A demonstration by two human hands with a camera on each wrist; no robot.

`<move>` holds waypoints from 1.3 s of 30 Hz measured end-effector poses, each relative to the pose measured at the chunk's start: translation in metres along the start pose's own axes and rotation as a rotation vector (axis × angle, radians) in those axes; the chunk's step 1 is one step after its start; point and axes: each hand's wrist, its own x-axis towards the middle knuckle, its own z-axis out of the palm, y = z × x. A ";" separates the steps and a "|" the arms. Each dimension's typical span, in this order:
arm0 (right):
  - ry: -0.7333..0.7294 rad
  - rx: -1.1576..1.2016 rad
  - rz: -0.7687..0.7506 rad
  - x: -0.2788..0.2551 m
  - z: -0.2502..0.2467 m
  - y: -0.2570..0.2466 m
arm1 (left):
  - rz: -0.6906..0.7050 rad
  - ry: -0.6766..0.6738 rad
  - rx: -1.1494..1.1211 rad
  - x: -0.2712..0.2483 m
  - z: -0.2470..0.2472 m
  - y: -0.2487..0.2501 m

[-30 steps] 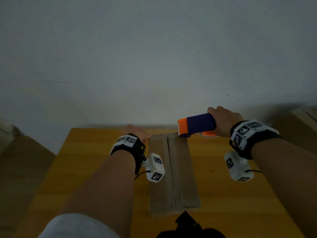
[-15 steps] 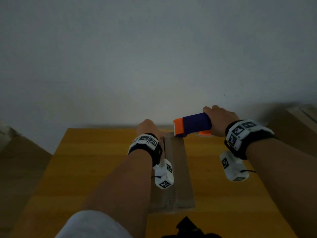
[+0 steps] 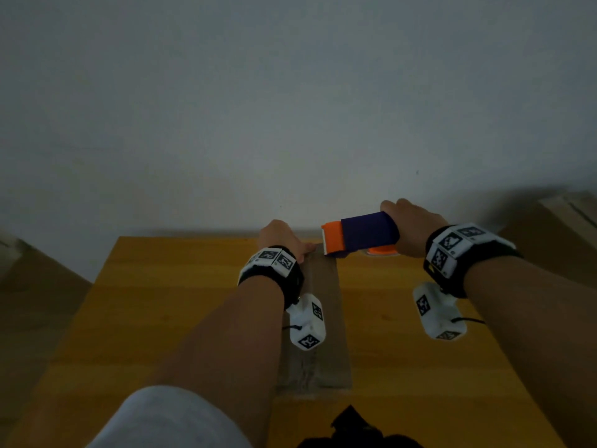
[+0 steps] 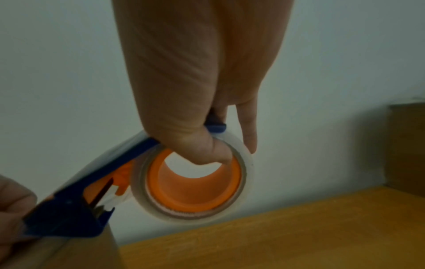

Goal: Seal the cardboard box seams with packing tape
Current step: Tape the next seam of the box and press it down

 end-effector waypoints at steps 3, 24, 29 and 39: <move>0.006 0.018 -0.022 0.003 0.000 0.005 | -0.003 0.013 -0.010 -0.001 -0.001 0.000; 0.018 -0.115 -0.013 -0.004 -0.003 0.045 | 0.018 0.020 -0.075 -0.010 0.002 0.009; 0.035 -0.273 -0.028 -0.006 0.001 0.033 | 0.009 0.015 -0.095 -0.013 0.002 0.008; 0.032 -0.500 -0.060 -0.002 -0.011 -0.004 | 0.013 0.021 -0.114 -0.015 0.005 0.005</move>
